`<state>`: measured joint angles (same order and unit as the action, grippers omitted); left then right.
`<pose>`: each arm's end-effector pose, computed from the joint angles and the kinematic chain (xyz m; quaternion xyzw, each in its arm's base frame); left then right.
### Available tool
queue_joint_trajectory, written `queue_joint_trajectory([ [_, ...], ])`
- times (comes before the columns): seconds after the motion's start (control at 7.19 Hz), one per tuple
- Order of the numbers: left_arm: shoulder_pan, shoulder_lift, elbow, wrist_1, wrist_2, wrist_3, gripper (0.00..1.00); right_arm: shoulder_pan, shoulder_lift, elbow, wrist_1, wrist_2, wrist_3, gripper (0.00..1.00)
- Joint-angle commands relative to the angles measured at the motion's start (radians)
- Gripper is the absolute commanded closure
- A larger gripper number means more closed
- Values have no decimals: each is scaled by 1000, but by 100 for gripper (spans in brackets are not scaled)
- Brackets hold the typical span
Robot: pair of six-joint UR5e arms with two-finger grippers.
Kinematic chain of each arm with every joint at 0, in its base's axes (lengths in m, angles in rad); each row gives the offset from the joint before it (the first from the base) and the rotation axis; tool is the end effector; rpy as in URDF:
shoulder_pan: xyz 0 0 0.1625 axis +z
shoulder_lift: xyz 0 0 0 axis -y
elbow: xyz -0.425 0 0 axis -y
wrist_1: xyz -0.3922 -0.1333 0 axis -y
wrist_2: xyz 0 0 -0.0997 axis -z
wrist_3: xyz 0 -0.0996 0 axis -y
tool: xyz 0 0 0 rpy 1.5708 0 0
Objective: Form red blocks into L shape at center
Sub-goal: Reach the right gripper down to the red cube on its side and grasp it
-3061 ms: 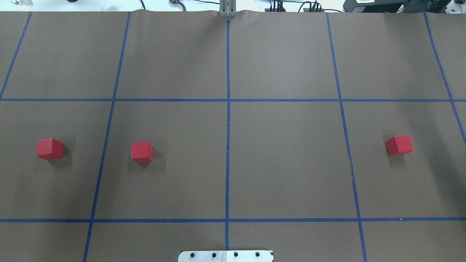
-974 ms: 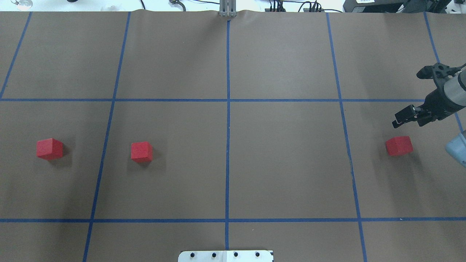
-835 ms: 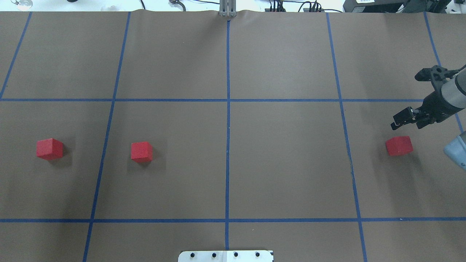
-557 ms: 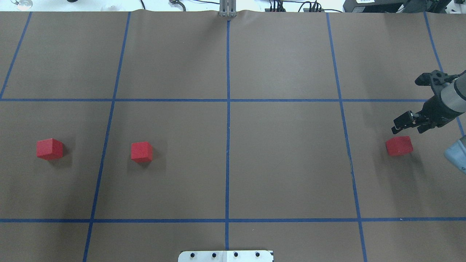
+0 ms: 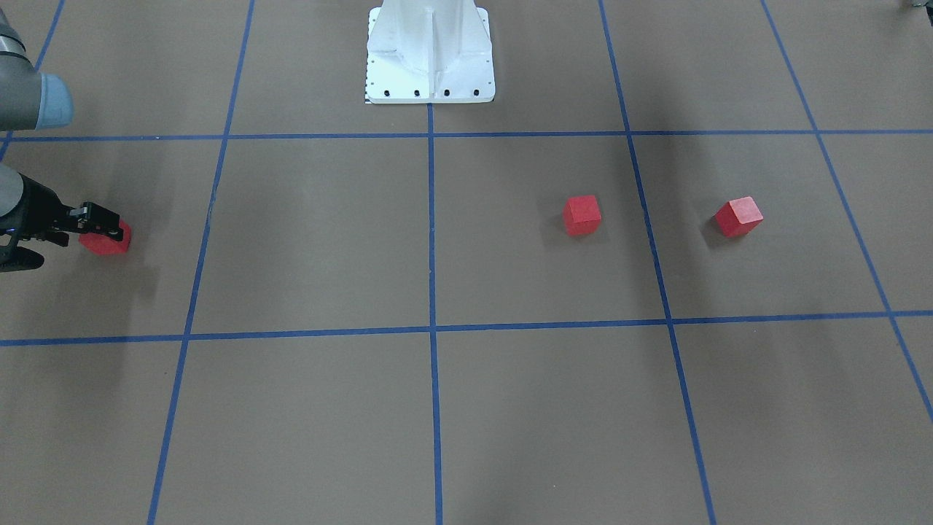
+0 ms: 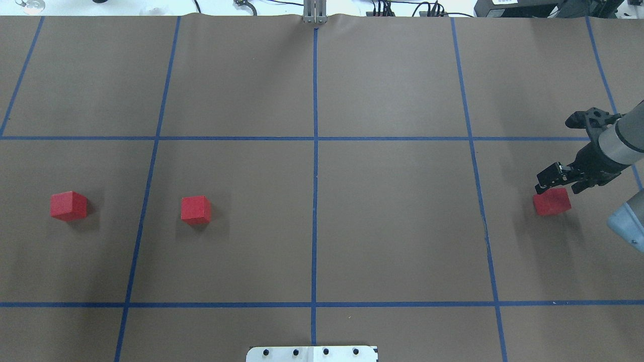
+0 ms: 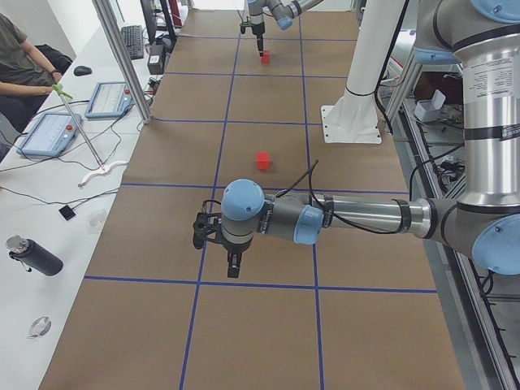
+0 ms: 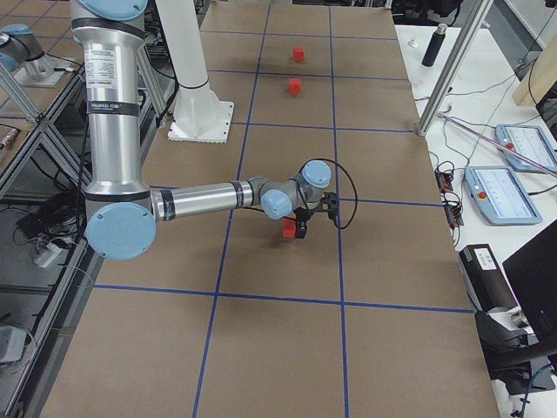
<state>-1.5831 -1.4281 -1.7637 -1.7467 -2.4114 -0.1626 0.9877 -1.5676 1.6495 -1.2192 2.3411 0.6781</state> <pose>-0.0645 -0.4426 0.6059 0.0723 0.4120 -0.0334 0.9077 -0.2289 -0.4632 0.5784 -0.0554 -0.4139 -0.0377 0.9079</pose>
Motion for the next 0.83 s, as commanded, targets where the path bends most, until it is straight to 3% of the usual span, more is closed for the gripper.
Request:
queue_joint_trajectory([
  [0.0,0,0,0,-1,0,2,0,-30,-9,1,3,-8,8,3],
  [0.14,-1,0,-3,-1,0,0,0,-41,-9,1,3,-20,8,12],
  [0.28,-1,0,-6,-1,-2,0,0,-40,-20,1,4,-20,8,40],
  [0.42,0,2,-11,-1,-2,0,0,-40,-26,3,6,-20,8,75],
  [0.56,-1,2,-13,-1,-2,0,0,-38,-28,13,6,-20,8,100],
  [0.7,-1,2,-17,-1,-2,-1,0,-38,-28,30,6,-20,8,100],
])
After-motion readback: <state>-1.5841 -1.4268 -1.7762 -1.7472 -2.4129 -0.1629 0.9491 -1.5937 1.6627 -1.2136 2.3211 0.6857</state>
